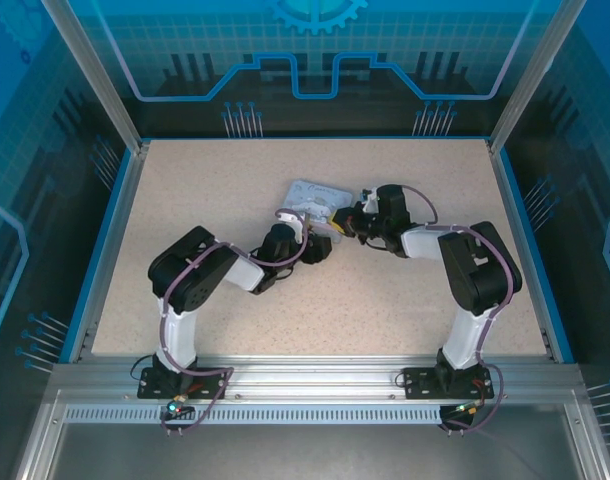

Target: Unlock the padlock with the key

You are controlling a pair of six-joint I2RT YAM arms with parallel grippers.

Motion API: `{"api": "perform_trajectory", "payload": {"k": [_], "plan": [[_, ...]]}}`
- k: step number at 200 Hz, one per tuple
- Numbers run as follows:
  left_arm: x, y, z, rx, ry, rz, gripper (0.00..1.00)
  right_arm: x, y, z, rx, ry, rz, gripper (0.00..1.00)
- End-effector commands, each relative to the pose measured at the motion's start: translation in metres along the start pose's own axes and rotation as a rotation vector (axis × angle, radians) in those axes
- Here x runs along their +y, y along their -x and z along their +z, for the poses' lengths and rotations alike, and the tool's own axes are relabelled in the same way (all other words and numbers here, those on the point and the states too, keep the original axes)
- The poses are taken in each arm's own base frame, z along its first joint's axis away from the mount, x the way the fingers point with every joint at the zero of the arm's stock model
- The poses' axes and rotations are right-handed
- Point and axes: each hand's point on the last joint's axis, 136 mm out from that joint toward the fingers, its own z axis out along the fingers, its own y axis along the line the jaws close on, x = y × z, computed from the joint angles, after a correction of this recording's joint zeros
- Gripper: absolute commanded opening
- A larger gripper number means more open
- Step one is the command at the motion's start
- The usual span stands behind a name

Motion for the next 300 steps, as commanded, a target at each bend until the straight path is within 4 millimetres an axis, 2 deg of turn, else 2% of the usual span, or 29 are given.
{"api": "perform_trajectory", "payload": {"k": [1,27,74,101,119,132,141,147,177,215,262,283,300], "plan": [[-0.014,-0.019,0.006,0.036,-0.111,-0.142,0.73,-0.051,-0.005,-0.001,0.012,-0.104,0.103,0.0],[-0.017,-0.018,0.008,0.026,-0.132,-0.188,0.71,-0.055,-0.002,-0.001,0.024,-0.096,0.116,0.0],[-0.009,-0.013,0.008,-0.025,-0.106,-0.247,0.66,-0.058,0.003,-0.003,0.026,-0.086,0.131,0.0],[-0.022,-0.012,0.008,-0.017,-0.162,-0.273,0.68,-0.059,0.003,-0.003,0.034,-0.081,0.138,0.0],[-0.029,-0.012,0.007,-0.023,-0.2,-0.293,0.64,-0.059,0.004,-0.002,0.039,-0.08,0.138,0.0],[-0.031,-0.012,0.005,-0.036,-0.208,-0.305,0.57,-0.059,0.004,-0.003,0.039,-0.081,0.139,0.0],[-0.029,-0.013,0.003,-0.049,-0.203,-0.32,0.51,-0.06,0.004,-0.003,0.041,-0.084,0.139,0.0],[-0.027,-0.014,0.002,-0.059,-0.199,-0.331,0.51,-0.06,0.004,-0.003,0.04,-0.085,0.138,0.0],[-0.016,-0.015,0.003,-0.101,-0.176,-0.376,0.55,-0.063,0.003,-0.003,0.043,-0.087,0.143,0.0],[-0.011,-0.012,0.003,-0.127,-0.152,-0.38,0.56,-0.066,0.003,-0.005,0.038,-0.09,0.147,0.0],[0.008,-0.015,0.002,-0.115,-0.074,-0.402,0.63,-0.063,0.006,-0.007,0.026,-0.087,0.147,0.0],[0.015,-0.018,0.001,-0.102,-0.049,-0.41,0.62,-0.061,0.008,-0.007,0.021,-0.085,0.144,0.0],[0.02,-0.018,0.001,-0.098,-0.036,-0.42,0.57,-0.06,0.008,-0.007,0.022,-0.086,0.145,0.0]]}}
